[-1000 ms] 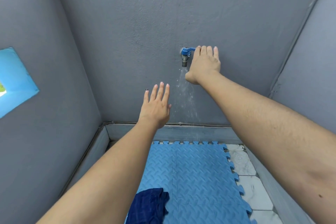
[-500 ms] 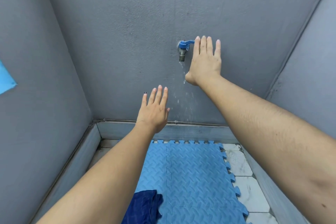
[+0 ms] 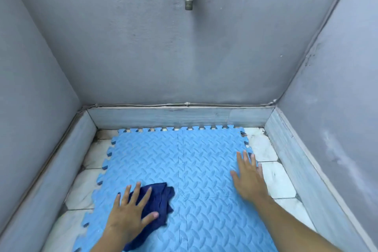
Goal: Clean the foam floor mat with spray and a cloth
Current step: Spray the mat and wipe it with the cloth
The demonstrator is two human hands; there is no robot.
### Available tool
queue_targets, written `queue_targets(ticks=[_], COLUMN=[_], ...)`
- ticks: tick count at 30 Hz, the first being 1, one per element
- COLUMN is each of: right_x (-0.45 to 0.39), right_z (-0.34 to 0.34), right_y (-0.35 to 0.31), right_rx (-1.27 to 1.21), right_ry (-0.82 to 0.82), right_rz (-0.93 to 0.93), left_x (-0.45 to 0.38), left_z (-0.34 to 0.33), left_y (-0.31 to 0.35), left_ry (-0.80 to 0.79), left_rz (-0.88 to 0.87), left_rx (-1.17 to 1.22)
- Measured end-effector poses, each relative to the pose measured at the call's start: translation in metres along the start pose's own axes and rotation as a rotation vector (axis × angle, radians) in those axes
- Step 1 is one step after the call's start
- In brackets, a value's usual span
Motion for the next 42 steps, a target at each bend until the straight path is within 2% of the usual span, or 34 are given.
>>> queue_targets(ticks=[2, 6, 10, 13, 15, 17, 18, 21, 24, 26, 27, 28, 32, 34, 35, 37, 40, 42], right_x=[0.024, 0.028, 0.027, 0.027, 0.027, 0.028, 0.027, 0.028, 0.027, 0.026, 0.026, 0.026, 0.027, 0.027, 0.027, 0.027, 0.028, 0.027], right_z=[-0.054, -0.087, -0.091, -0.09, -0.09, -0.089, -0.088, -0.089, -0.088, -0.09, -0.091, -0.092, -0.091, -0.091, -0.09, -0.09, -0.089, -0.09], right_y=[0.042, 0.06, 0.063, 0.066, 0.067, 0.068, 0.068, 0.068, 0.067, 0.068, 0.068, 0.068, 0.069, 0.068, 0.067, 0.069, 0.069, 0.07], right_rx=[0.065, 0.087, 0.076, 0.01, -0.032, -0.067, -0.075, -0.066, -0.034, -0.007, 0.003, 0.012, 0.024, 0.031, 0.03, 0.033, 0.018, 0.0], right_ry=[-0.053, 0.117, 0.191, 0.236, 0.246, 0.25, 0.252, 0.254, 0.275, 0.283, 0.285, 0.29, 0.303, 0.312, 0.318, 0.318, 0.308, 0.301], right_rz=[-0.081, -0.075, -0.035, -0.043, -0.048, -0.045, -0.046, -0.051, -0.057, -0.05, -0.045, -0.044, -0.049, -0.038, -0.029, -0.012, -0.001, -0.011], left_x=[0.008, -0.043, -0.134, -0.189, -0.211, -0.227, -0.232, -0.231, -0.183, -0.139, -0.119, -0.101, -0.044, -0.057, -0.085, -0.161, -0.258, -0.278], left_z=[-0.043, -0.044, -0.013, 0.008, 0.019, 0.024, 0.024, 0.013, -0.003, -0.014, -0.02, -0.025, -0.034, -0.027, -0.016, 0.005, 0.029, 0.031], left_y=[0.009, 0.041, 0.123, 0.215, 0.24, 0.216, 0.189, 0.063, -0.057, -0.085, -0.08, -0.063, 0.076, 0.136, 0.155, 0.182, 0.208, 0.223], left_ry=[0.043, 0.24, 0.23, 0.155, 0.122, 0.146, 0.181, 0.281, 0.276, 0.253, 0.252, 0.257, 0.244, 0.232, 0.273, 0.294, 0.19, 0.11], left_rz=[-0.032, -0.01, -0.063, -0.262, -0.375, -0.381, -0.326, 0.012, 0.382, 0.511, 0.492, 0.405, -0.182, -0.378, -0.402, -0.323, -0.083, -0.074], left_rx=[0.126, 0.146, 0.151, 0.191, 0.195, 0.22, 0.237, 0.283, 0.297, 0.31, 0.291, 0.262, 0.246, 0.277, 0.278, 0.281, 0.306, 0.316])
Point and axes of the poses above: each hand's wrist, its own x-axis away from the middle knuckle, its own z-axis out of the back of the hand, y = z × x, the point moved 4 cm from there along -x, towards the middle knuckle, and after that the axes turned 5 degrees about y, right-handed, at the moved point
